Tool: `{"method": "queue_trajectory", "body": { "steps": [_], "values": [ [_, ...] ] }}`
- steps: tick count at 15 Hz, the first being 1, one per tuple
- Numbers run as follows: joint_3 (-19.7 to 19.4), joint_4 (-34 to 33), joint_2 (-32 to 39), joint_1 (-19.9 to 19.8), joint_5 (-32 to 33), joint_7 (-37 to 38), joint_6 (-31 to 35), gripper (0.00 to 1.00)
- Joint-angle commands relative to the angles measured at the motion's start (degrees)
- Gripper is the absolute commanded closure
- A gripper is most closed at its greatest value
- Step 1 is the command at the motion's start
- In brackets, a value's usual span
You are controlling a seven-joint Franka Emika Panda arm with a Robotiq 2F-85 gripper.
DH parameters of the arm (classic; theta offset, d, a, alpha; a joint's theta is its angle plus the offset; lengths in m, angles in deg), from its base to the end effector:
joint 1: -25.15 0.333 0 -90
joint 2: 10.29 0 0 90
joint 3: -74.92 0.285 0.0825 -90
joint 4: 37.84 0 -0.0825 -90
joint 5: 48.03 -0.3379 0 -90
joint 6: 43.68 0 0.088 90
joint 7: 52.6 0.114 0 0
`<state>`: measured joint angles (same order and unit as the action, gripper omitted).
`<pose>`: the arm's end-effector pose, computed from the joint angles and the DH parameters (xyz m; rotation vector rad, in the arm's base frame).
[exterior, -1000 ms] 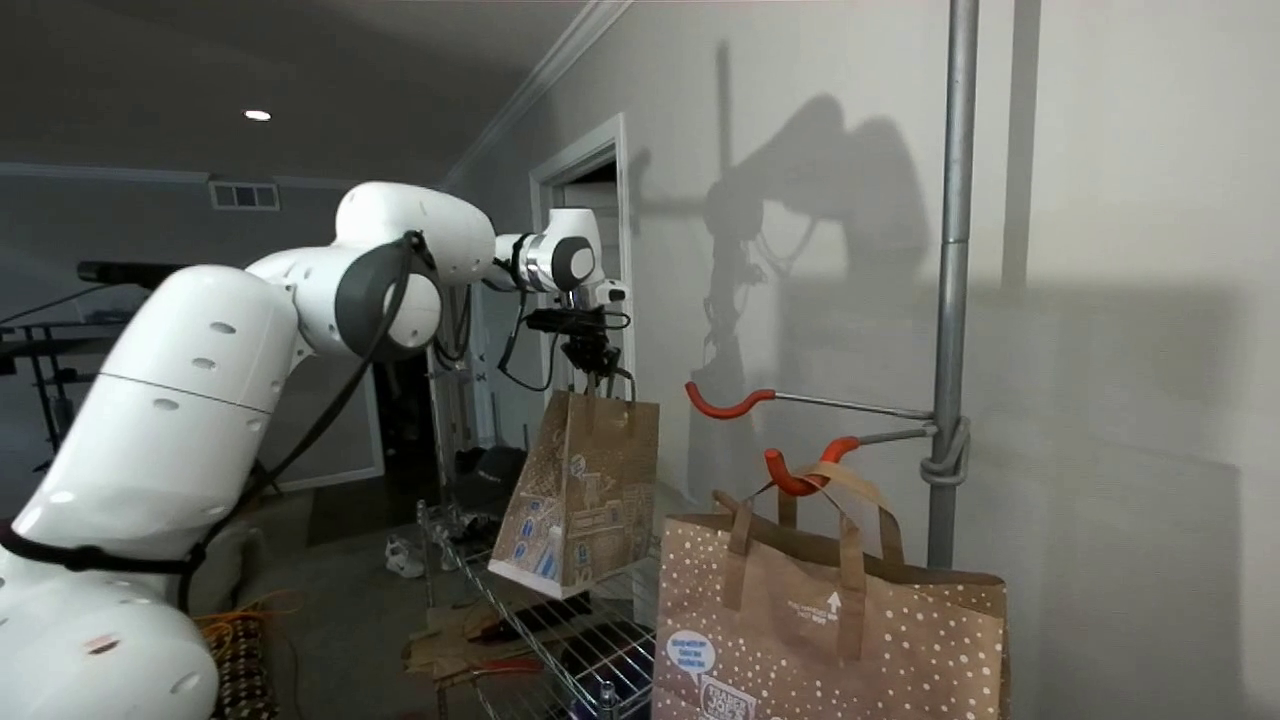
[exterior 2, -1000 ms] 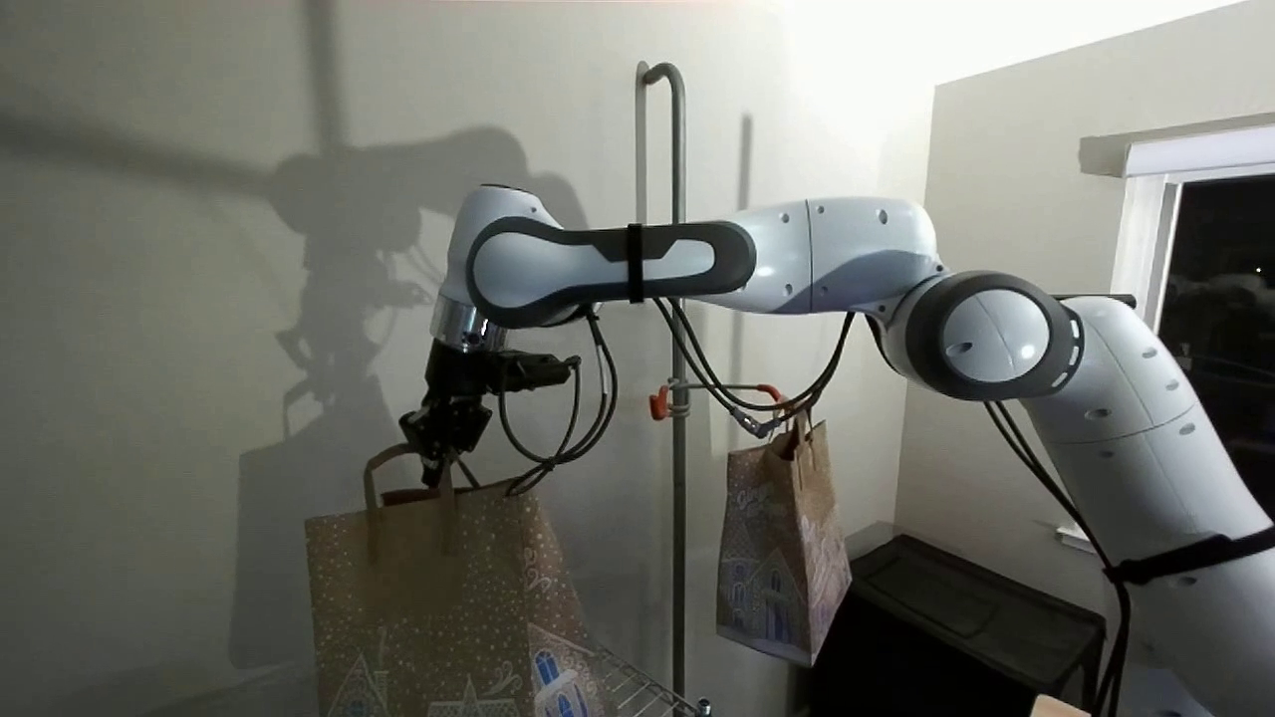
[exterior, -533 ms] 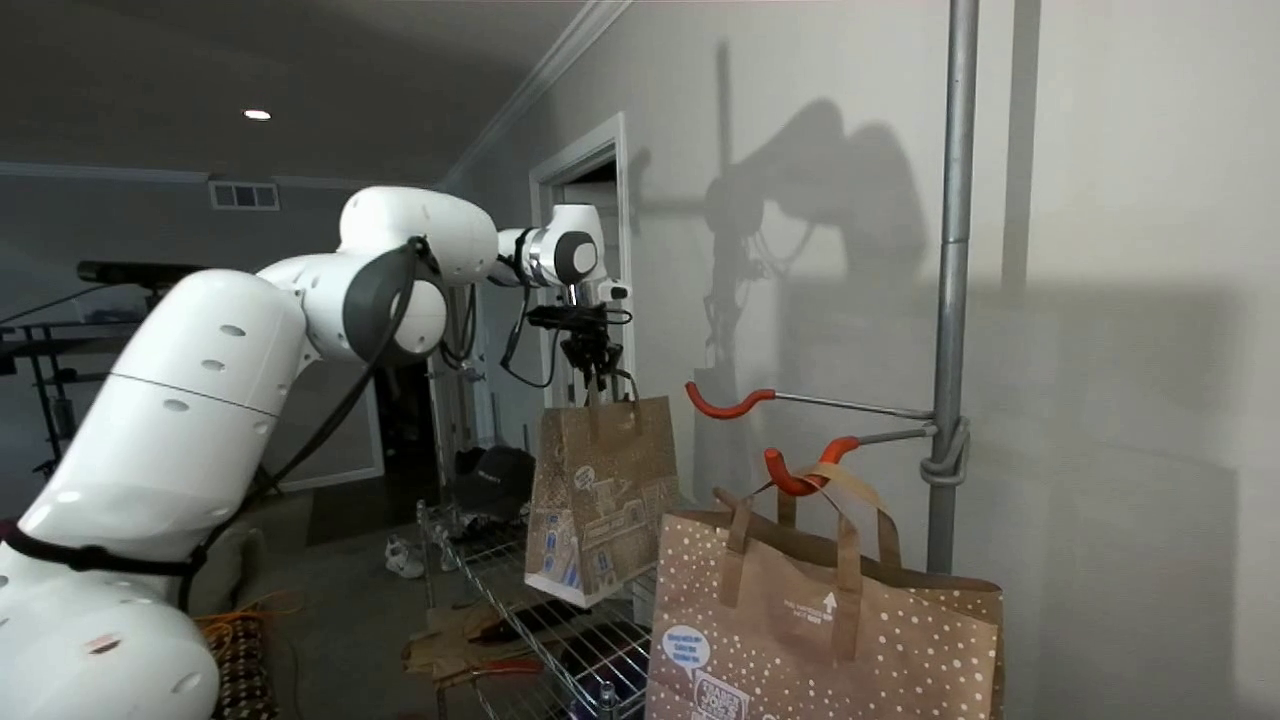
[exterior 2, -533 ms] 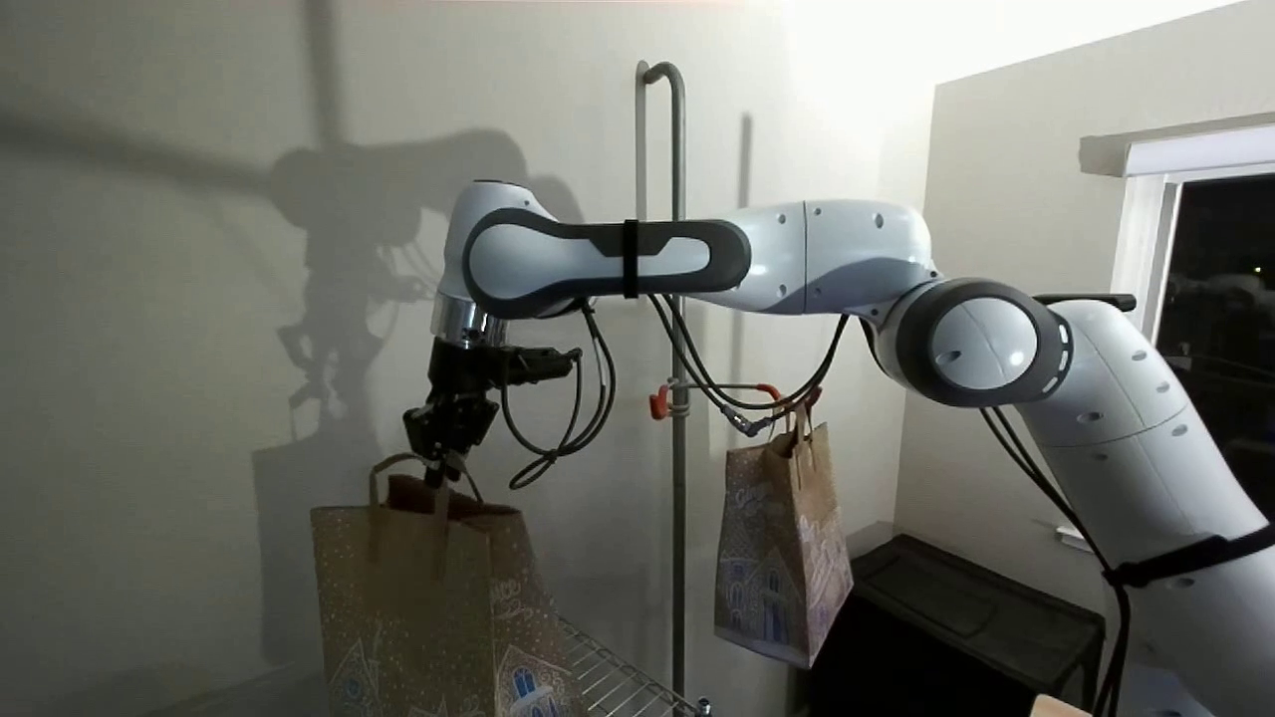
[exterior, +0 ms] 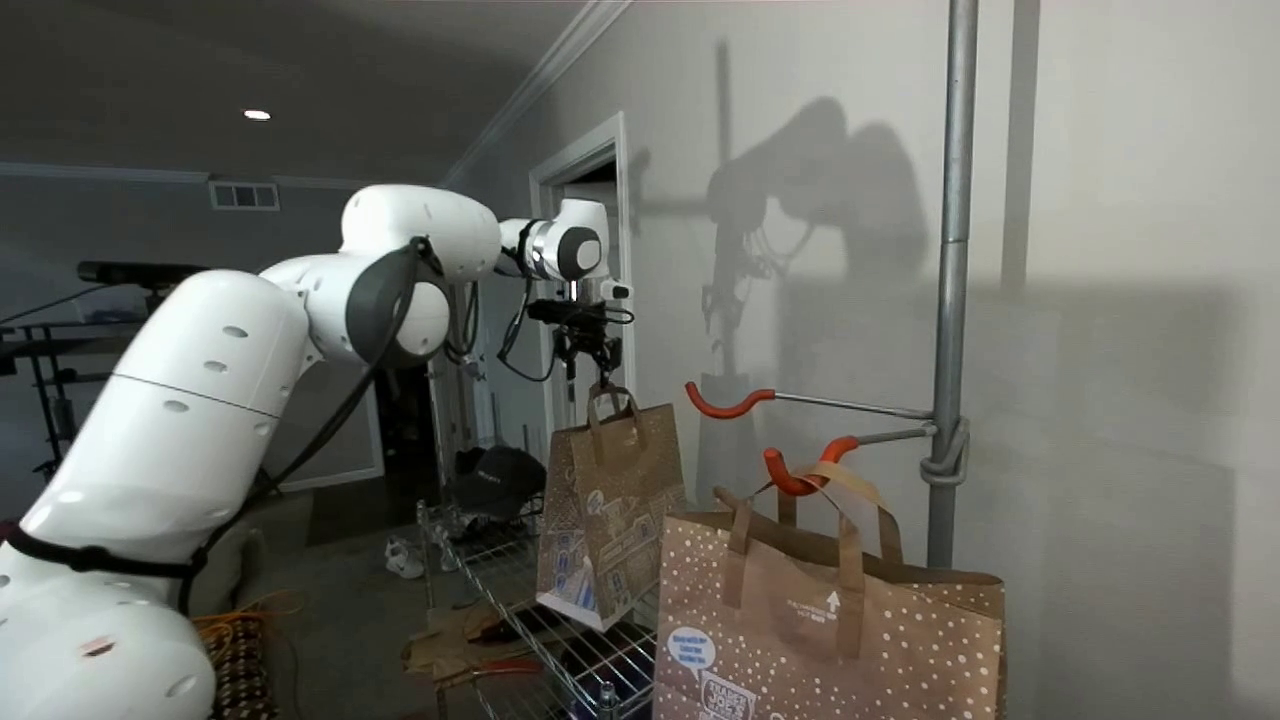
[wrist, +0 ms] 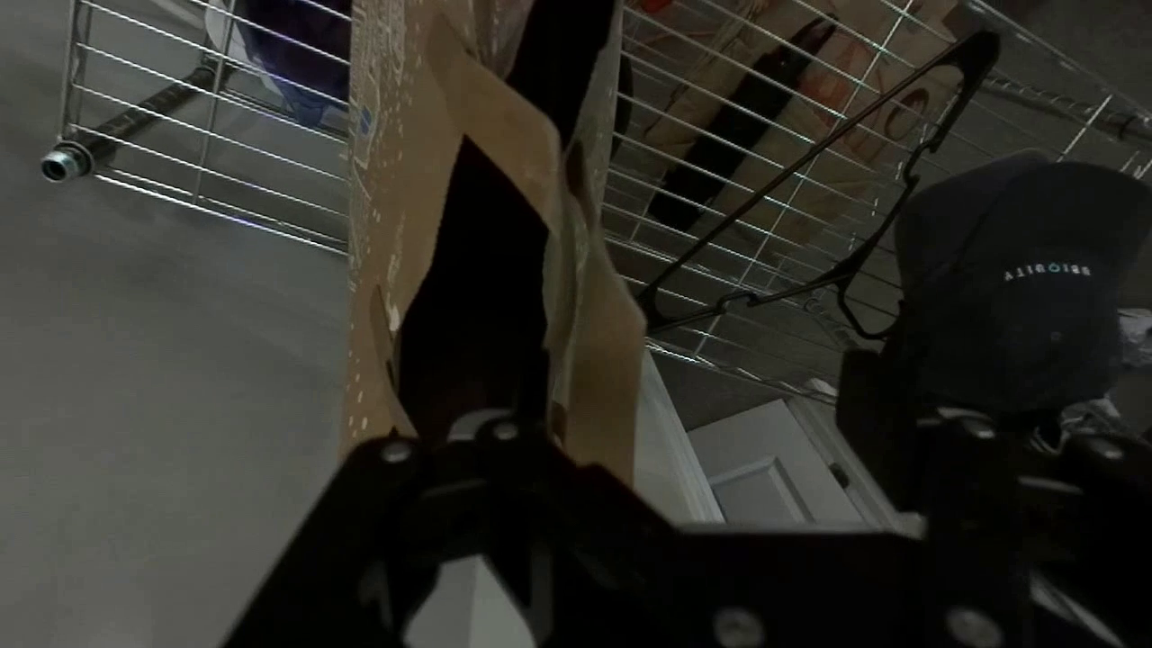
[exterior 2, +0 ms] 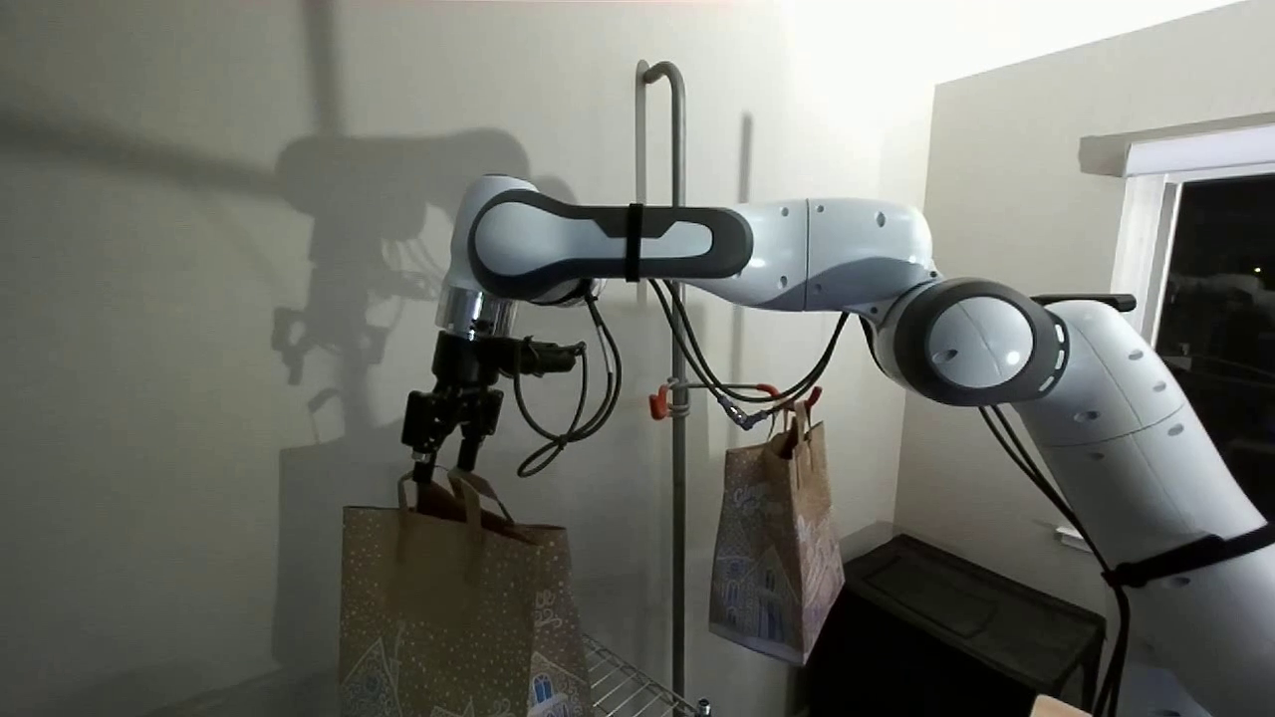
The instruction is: Put the gift bags on the rack on the left
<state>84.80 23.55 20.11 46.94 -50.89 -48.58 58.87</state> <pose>0.5774 0.3246 0.5175 -2.8739 -0.6497 -0.2147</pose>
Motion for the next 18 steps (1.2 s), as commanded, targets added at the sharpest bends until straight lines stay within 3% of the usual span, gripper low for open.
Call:
{"method": "queue_trajectory", "body": {
  "steps": [1, 6, 11, 15, 18],
  "values": [
    [0.77, 0.5, -1.81, -2.13, -2.12, -4.66, -2.42, 0.0],
    [0.4, 4.83, -7.99, -6.04, -2.47, -13.84, -3.52, 0.0],
    [0.68, 10.65, -15.03, -10.46, -4.22, -27.74, -7.76, 0.0],
    [0.45, 17.66, -20.66, -11.27, -4.47, -35.73, -8.76, 0.0],
    [-0.47, 26.56, -25.89, -12.1, -5.2, -39.12, -5.29, 0.0]
  ]
}}
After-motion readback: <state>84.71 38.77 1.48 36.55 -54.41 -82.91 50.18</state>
